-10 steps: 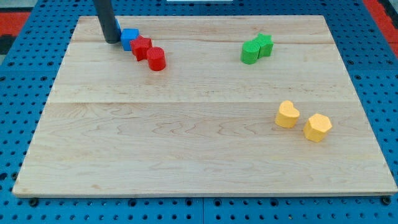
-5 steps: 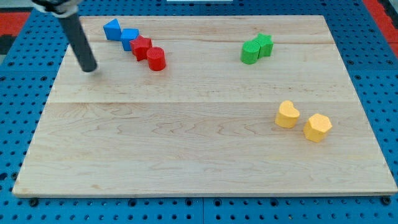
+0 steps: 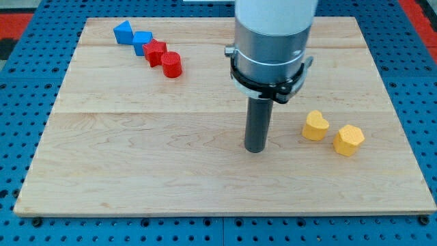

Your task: Move yellow blocks towards the center

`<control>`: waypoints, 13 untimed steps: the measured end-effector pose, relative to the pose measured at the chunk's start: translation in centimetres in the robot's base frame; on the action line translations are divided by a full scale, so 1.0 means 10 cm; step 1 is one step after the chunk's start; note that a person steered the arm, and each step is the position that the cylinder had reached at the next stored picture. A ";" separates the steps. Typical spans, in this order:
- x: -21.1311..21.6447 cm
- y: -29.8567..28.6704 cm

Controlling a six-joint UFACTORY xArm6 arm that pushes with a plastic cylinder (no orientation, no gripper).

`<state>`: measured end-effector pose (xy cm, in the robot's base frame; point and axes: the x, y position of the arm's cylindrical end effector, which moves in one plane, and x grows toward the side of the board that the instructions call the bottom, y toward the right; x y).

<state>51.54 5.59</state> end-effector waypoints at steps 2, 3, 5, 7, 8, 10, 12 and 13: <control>0.50 1.01; 0.50 1.21; 0.48 1.53; 0.46 1.98; 0.23 1.84; 0.02 1.74; 0.00 1.41; 0.00 1.36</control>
<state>51.56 19.17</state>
